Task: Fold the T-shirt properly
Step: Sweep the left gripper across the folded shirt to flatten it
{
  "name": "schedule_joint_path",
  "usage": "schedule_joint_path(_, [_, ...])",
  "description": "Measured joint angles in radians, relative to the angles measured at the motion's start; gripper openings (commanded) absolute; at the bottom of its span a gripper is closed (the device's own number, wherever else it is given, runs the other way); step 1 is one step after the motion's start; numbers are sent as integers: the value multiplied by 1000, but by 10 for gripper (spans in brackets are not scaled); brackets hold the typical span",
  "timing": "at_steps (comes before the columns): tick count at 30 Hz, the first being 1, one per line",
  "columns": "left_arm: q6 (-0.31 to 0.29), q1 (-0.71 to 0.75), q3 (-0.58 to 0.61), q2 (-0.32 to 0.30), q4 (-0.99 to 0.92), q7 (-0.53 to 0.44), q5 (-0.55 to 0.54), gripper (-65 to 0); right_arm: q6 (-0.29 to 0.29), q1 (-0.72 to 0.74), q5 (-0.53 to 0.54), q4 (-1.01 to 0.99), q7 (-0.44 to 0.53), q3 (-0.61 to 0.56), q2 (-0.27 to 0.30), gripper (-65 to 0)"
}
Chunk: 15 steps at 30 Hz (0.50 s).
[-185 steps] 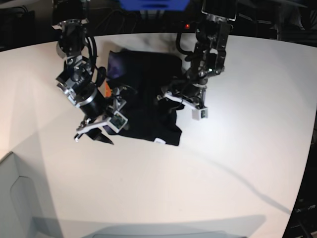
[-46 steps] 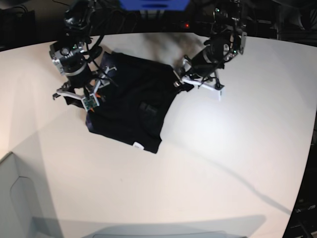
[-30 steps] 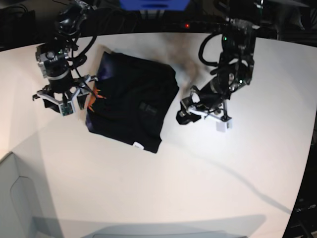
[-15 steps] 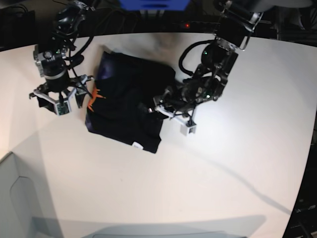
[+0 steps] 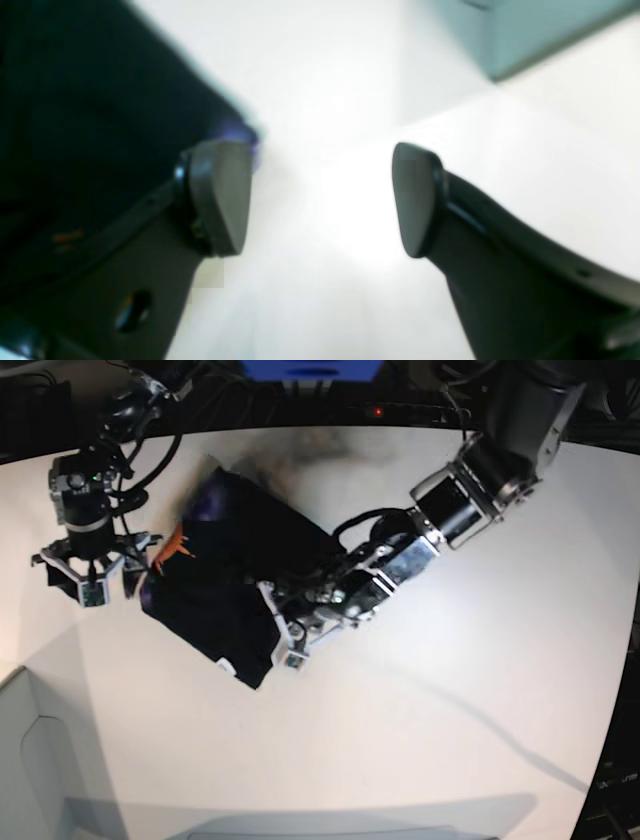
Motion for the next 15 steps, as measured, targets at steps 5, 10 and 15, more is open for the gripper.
schedule_joint_path(5, [-259, -128, 168, 69, -66, 26, 257, -650, 0, 82, -2, 0, 2, 119, 1, -206])
schedule_joint_path(10, [-398, -138, 175, 232, -175, 50, 567, -650, 0, 109, -1, 0, 2, 214, -2, -206])
schedule_joint_path(15, [-494, -132, 186, 339, -253, 27, 729, -600, 0, 109, -3, 0, -2, 274, -2, -206])
